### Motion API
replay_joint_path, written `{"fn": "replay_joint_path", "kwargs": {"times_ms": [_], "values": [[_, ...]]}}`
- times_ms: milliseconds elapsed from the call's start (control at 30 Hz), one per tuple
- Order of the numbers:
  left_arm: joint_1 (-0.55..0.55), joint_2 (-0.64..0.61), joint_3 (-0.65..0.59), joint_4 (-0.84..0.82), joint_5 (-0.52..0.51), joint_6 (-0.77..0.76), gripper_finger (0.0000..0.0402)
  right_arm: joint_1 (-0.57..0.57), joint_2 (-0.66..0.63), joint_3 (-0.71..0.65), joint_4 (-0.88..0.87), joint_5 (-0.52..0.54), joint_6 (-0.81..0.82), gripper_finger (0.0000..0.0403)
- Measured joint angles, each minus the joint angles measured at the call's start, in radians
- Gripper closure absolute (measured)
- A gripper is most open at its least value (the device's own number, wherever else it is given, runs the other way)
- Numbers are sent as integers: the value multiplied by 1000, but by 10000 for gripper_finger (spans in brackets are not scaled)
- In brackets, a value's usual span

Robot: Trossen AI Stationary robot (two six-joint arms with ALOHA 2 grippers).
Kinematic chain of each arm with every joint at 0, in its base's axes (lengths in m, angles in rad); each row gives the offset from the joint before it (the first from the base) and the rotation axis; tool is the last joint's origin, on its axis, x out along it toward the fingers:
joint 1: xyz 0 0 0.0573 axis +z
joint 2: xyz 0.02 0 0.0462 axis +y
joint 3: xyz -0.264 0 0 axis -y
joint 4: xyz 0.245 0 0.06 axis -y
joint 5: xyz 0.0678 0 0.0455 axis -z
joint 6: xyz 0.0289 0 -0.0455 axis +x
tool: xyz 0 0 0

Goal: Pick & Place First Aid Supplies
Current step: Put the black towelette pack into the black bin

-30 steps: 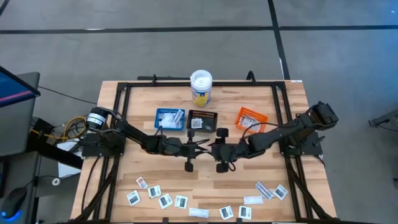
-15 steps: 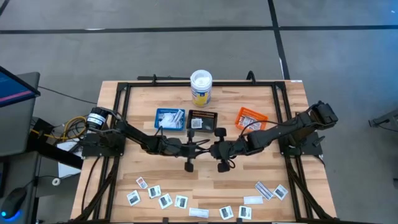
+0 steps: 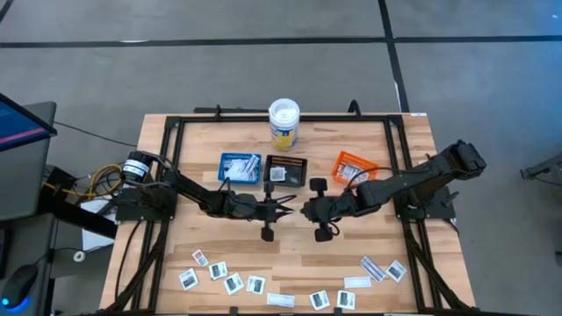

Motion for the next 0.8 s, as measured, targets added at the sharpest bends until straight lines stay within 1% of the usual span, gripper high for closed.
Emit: {"fn": "replay_joint_path", "kwargs": {"times_ms": [133,233,333,500,600,800], "values": [[0,0,0,0,0,-4,392,1,14,0,6,0,43,400],[0,0,-1,0,1,-30,390,-2,22,0,24,8,87,392],[0,0,-1,0,3,-41,386,0,25,-1,17,38,86,375],[0,0,-1,7,4,-42,393,-2,25,0,18,39,81,337],[0,0,-1,34,4,-42,390,-2,25,0,21,34,79,319],[0,0,-1,53,4,-42,392,0,25,0,34,30,79,294]]}}
